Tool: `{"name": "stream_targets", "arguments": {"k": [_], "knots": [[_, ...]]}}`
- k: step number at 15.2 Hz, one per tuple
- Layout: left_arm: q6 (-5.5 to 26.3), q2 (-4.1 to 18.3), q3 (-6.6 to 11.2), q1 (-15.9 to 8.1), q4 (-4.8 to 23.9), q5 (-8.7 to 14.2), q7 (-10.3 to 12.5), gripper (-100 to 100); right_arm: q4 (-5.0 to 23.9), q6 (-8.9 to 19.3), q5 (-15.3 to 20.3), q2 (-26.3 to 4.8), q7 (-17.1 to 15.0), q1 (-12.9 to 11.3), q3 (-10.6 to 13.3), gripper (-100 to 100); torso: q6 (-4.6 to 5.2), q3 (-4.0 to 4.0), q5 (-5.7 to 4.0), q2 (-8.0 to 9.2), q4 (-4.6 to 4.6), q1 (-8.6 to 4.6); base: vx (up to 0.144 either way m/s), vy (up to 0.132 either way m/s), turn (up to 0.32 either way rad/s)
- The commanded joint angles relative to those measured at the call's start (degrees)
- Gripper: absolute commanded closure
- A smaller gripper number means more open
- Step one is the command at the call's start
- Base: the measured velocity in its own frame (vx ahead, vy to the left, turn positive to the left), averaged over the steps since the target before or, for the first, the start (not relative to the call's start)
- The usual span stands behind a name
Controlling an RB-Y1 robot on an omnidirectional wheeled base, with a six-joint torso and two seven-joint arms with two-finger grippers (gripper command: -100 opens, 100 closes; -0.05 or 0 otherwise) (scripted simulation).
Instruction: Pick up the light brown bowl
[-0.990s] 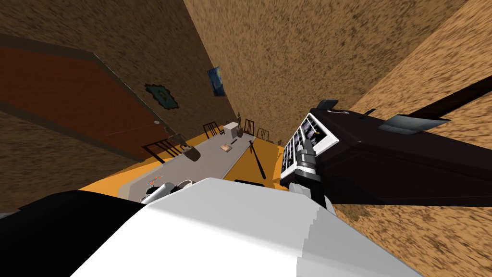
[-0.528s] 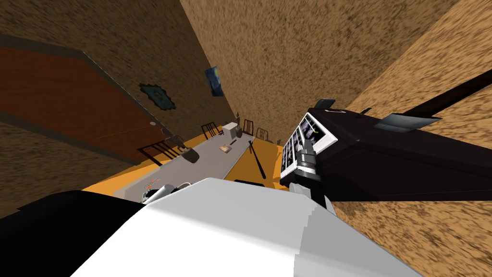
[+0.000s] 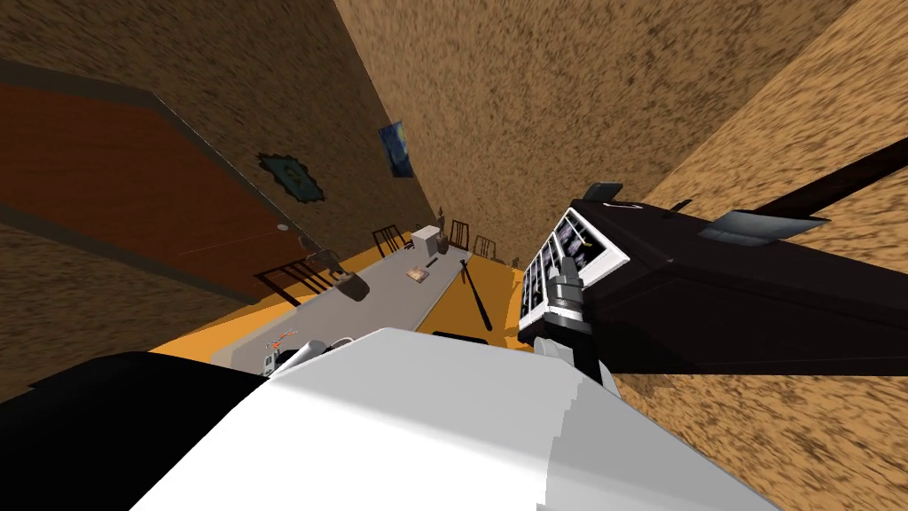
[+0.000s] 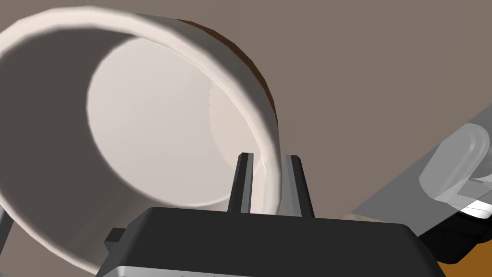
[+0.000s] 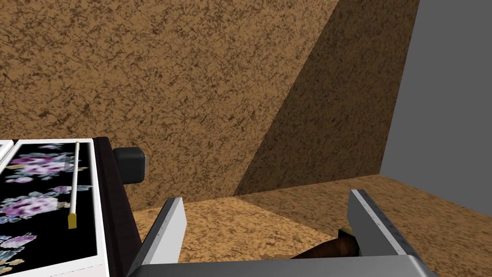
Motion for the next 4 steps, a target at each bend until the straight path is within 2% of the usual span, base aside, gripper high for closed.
{"name": "stream_targets", "arguments": {"k": [1, 3, 4], "knots": [[1.30, 1.72, 0.31, 0.42, 0.23, 1.33, -0.53, 100, 0.00, 0.00, 0.00, 0.00, 0.00, 0.00, 0.00, 0, 0.00, 0.00, 0.00, 0.00, 0.00, 0.00, -0.007, -0.037, -0.036], [2.65, 3.19, 0.35, 1.14, -0.46, 2.23, -0.16, 100, 0.00, 0.00, 0.00, 0.01, 0.00, 0.00, 0.01, 0, 0.01, 0.02, -0.10, 0.05, 0.00, -0.23, -0.018, -0.087, -0.044], [1.70, 2.13, 0.15, 1.17, -1.13, 1.29, 0.39, 100, 0.00, 0.00, 0.00, 0.01, 0.00, 0.00, 0.01, 0, 0.01, 0.03, -0.13, 0.07, 0.00, -0.36, -0.011, -0.056, -0.003]]}}
